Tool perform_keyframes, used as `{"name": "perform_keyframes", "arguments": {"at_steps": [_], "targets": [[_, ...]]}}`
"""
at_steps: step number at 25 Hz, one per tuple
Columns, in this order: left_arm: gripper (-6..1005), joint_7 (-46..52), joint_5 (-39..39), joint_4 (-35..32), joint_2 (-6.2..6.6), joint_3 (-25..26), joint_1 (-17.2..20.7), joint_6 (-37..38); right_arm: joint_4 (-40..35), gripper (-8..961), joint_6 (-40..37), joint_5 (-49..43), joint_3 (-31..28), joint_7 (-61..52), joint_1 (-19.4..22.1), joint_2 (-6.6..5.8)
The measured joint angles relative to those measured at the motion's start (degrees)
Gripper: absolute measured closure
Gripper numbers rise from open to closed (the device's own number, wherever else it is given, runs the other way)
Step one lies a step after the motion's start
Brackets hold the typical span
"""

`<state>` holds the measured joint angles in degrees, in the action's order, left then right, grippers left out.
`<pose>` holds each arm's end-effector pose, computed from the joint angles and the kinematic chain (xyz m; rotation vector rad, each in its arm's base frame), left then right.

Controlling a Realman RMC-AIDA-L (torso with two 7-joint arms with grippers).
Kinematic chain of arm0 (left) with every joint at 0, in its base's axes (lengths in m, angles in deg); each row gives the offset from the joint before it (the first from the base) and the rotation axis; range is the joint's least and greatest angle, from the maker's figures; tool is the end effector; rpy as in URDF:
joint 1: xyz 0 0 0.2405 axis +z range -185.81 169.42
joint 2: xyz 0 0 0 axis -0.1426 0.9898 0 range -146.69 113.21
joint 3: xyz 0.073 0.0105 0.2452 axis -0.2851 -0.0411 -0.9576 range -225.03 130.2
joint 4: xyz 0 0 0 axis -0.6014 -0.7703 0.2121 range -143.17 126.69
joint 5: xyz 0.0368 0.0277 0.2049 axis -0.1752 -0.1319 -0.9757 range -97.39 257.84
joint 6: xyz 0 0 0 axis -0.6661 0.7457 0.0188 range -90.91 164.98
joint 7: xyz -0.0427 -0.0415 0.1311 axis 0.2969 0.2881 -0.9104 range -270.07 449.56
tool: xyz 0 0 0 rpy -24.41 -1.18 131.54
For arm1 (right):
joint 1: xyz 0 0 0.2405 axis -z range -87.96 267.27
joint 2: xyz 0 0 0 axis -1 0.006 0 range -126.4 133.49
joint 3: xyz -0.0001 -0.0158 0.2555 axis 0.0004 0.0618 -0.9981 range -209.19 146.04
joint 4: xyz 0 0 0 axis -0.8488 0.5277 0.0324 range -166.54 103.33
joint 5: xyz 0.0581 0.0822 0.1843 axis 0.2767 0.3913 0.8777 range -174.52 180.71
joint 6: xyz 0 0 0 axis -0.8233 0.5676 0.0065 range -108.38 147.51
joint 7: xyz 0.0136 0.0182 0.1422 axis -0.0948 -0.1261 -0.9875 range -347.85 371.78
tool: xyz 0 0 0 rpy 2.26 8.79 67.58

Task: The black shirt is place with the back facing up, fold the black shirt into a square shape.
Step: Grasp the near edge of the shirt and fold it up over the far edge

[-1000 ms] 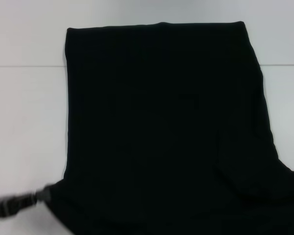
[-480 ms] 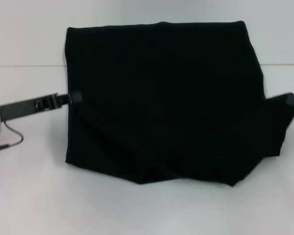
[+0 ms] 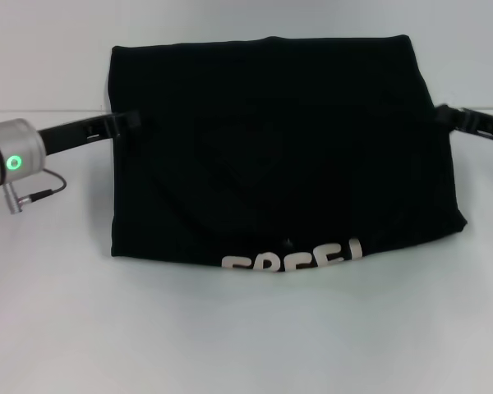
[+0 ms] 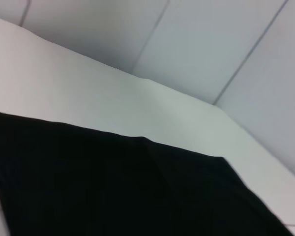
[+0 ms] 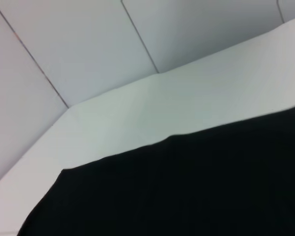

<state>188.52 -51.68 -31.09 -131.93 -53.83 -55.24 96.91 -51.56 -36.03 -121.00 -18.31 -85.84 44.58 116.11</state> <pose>-0.2746 0.4355 0.0274 -2.0642 -1.2403 -0.7193 0.2902 0.4385 0.0406 -1.9972 1.2347 0.6968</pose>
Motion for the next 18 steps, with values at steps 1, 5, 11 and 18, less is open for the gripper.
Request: {"name": "perform_keyframes", "arguments": {"at_steps": [1,5,11,18], "targets": [[979,-0.5,0.2,0.4,-0.15,-0.2,-0.6,-2.0,0.2,924,2.0,0.0,0.1,-0.1,-1.1,0.38],[980,-3.0,1.9,1.1,-1.03,-0.5,-2.2,-7.6,0.4,924,8.1,0.2,0.4,-0.2,-4.2,1.15],[980,-7.9,7.1,1.6,-1.48,-0.5,-4.0,-13.1,0.6,923,13.9,0.5,0.9,-0.3,-7.7,1.15],[979,-9.4,8.0,3.9,-1.48,-1.0,-4.6,-15.6,3.4,921,19.3,1.1,1.4,-0.1,-8.1,1.27]]}}
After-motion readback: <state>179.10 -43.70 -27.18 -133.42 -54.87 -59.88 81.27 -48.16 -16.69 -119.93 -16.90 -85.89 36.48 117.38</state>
